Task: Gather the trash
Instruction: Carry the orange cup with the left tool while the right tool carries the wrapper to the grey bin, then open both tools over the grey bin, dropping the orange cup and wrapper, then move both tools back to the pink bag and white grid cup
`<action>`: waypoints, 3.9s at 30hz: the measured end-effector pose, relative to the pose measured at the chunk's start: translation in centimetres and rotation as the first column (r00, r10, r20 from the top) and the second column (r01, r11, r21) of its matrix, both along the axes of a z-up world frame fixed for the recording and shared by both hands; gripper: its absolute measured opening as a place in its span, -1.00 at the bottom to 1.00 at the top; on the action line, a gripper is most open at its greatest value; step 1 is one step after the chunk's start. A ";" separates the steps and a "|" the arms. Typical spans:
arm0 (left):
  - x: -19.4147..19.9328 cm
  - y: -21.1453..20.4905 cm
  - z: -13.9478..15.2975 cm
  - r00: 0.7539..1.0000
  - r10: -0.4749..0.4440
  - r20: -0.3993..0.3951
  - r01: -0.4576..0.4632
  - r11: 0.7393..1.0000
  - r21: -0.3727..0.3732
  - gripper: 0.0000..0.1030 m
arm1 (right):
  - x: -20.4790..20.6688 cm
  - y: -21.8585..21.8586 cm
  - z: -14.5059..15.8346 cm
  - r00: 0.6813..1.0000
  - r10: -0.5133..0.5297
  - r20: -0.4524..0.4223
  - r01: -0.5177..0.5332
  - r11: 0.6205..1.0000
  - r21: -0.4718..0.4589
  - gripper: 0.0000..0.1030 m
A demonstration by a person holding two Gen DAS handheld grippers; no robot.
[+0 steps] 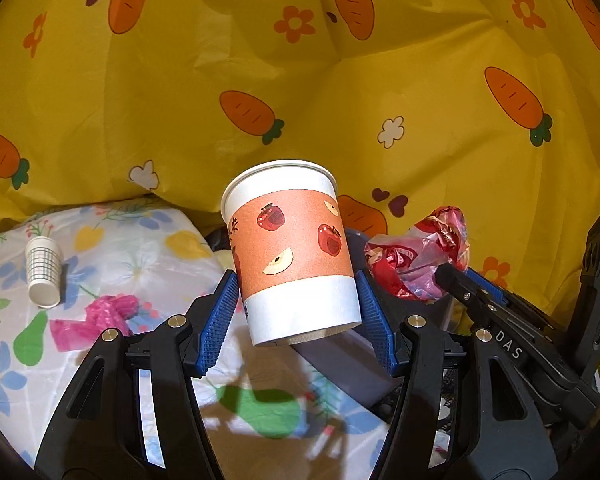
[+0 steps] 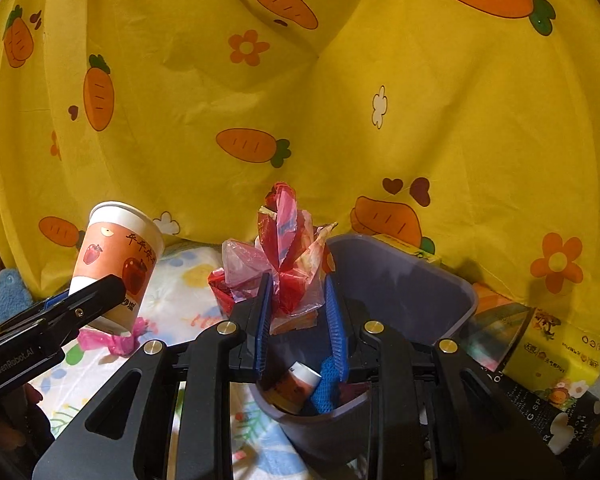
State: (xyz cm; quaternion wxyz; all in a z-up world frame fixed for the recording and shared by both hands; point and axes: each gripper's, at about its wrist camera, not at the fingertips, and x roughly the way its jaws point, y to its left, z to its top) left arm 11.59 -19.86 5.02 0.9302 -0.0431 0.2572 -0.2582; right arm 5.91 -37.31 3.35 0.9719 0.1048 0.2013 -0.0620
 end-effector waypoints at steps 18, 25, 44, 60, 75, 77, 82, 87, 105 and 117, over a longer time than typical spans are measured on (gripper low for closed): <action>2.8 -5.1 -2.2 0.992 -0.103 -0.076 0.105 0.994 0.017 0.15 | 1.7 -2.1 -2.0 0.994 -0.078 -0.078 0.075 0.997 -0.035 -0.46; 3.6 -5.7 -2.7 0.988 -0.117 -0.098 0.118 0.993 0.006 0.15 | 2.1 -2.2 -2.2 0.992 -0.090 -0.088 0.086 0.995 -0.046 -0.45; 4.4 -6.0 -3.3 0.987 -0.134 -0.093 0.129 0.990 -0.063 0.58 | 2.6 -2.9 -2.8 0.989 -0.115 -0.093 0.110 0.993 -0.052 0.02; 4.2 -3.1 -3.5 0.994 -0.040 -0.103 0.034 0.998 -0.055 0.73 | 2.4 -2.6 -3.2 0.988 -0.124 -0.097 0.117 0.991 -0.067 0.27; 2.2 6.6 -4.7 0.984 0.148 -0.095 -0.147 0.989 0.013 0.73 | 0.7 1.5 -2.0 0.996 -0.075 -0.046 0.071 0.994 -0.084 0.54; 2.0 9.1 -5.0 0.973 0.211 -0.093 -0.208 0.978 0.032 0.73 | 1.0 2.9 -1.8 0.998 -0.041 -0.042 0.037 0.996 -0.083 0.56; 1.8 16.1 -5.3 0.920 0.380 -0.094 -0.374 0.925 0.071 0.73 | 2.7 8.1 -2.2 0.993 0.093 -0.069 -0.098 0.992 -0.083 0.58; 1.2 22.6 -5.1 0.847 0.522 -0.098 -0.516 0.853 0.081 0.73 | 5.1 13.7 -3.0 0.967 0.229 -0.113 -0.239 0.967 -0.085 0.58; 4.1 31.0 -2.7 0.721 0.688 -0.084 -0.685 0.726 0.068 0.73 | 15.4 22.5 -8.8 0.867 0.391 -0.309 -0.408 0.913 0.008 0.05; 11.5 23.9 -7.3 0.816 0.555 -0.159 -0.547 0.832 0.096 0.73 | 14.7 20.6 -8.0 0.921 0.326 -0.214 -0.337 0.941 -0.016 -0.56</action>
